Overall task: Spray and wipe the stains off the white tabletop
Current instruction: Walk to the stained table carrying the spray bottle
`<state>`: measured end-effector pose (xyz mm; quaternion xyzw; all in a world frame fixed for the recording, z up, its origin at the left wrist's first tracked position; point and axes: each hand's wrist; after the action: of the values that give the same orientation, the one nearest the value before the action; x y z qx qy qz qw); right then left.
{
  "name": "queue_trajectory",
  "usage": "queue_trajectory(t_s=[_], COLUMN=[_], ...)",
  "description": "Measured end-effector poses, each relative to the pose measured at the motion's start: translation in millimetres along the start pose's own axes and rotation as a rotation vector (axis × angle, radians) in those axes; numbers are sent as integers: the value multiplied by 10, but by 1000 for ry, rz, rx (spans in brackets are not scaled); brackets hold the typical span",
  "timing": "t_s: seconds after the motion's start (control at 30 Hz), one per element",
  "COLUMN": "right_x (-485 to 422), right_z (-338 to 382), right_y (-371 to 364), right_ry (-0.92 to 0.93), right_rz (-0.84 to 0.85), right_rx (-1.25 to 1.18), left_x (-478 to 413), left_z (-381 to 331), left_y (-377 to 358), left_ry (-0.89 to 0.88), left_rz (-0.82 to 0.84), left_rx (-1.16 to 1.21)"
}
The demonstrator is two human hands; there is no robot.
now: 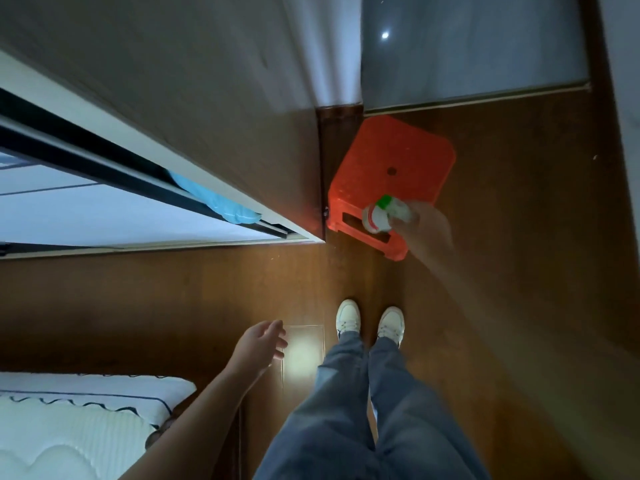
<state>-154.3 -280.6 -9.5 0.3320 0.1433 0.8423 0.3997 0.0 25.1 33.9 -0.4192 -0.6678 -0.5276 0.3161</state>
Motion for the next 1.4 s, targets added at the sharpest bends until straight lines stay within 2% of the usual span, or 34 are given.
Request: queue_trajectory(t_s=[0.13,0.3,0.4,0.57,0.67,0.8,0.9,1.0,1.13,1.3,1.4], right_x=[1174,2446,2974,3653,4014,4470,4828,5237,5770,6466,6885], right_z=[-543,-1037,-1263,-1275,-1182,-896,-715,-568,-438,-383,-490], right_y=[226,442,492,332,-1,-605,-1106,-1670,-2383,-3189,-3568], right_ry=[-167,-452,-533,-595,-646,-765,-850,-952,-1077,-1173,-1181], right_rz=[-110,-291,-435,-622,-755,-1027,-1134,-1258,-1458,-1666,-1787], right_rx=[-169,-273,-257,-298,-382,-587,-720,-811,-901,-1018,-995], left_x=[219,276,147,-133,-388,-270,-252,279,845,1256,1399], left_z=[-142,-503,-717,-1064,-1182,-1257,-1259,-1206,-973,-477,-76], left_y=[69,51,-8,7,71,51,-134,-517,-1117,-1824,-2119], left_ry=[-91,-336,-464,-537,-560,-650,-716,-782,-973,-1113,-1147], left_rz=[11,-2,-16,75,130,186,272,367,475,509,524], left_rx=[-138,-497,-566,-630,-731,-787,-967,-1084,-1235,-1426,-1535])
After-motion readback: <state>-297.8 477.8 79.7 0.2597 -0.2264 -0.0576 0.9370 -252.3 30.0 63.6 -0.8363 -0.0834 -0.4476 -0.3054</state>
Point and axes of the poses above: each hand's wrist, its own x-axis away from the middle knuckle, its own y-axis out of the back of the hand, z = x × y, and after that the axes turned 8 degrees about -x, right-handed
